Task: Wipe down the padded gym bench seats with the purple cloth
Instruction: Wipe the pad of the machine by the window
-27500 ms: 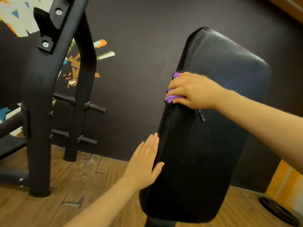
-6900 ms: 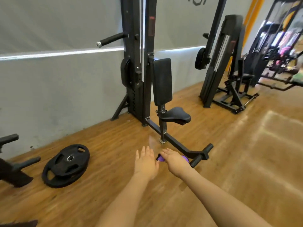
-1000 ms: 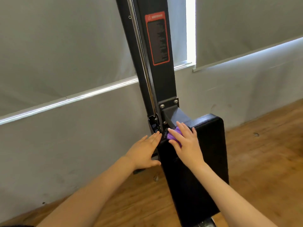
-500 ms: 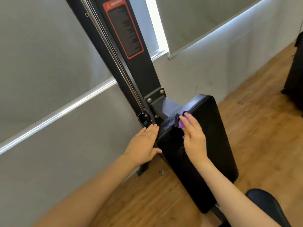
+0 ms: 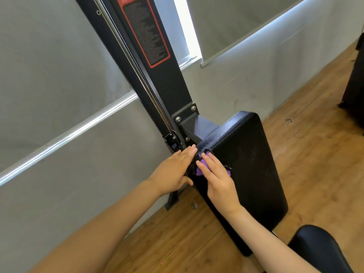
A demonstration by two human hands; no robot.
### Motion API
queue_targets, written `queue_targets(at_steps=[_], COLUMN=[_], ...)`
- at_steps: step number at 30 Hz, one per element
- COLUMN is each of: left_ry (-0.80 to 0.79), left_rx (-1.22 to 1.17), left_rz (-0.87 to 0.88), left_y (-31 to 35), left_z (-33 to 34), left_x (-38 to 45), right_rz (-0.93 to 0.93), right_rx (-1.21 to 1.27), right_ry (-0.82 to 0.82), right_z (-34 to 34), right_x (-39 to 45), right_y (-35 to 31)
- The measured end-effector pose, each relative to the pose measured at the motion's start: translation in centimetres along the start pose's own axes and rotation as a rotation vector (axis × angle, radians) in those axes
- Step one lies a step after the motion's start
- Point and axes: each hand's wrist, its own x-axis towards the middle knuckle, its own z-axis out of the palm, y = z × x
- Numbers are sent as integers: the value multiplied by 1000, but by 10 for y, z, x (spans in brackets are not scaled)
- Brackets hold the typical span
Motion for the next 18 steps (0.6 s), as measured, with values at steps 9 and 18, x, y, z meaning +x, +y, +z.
queue_targets(at_steps=[9, 18], left_ry=[-127, -145], left_rx=[67, 70], left_rz=[77, 89], left_y=[0, -1], left_z=[-18, -19], left_x=[20, 22], right_rz=[569, 293], right_rx=[54, -36], right_ry=[245, 176], right_z=[-64, 1], right_x=[80, 25], right_y=[104, 6])
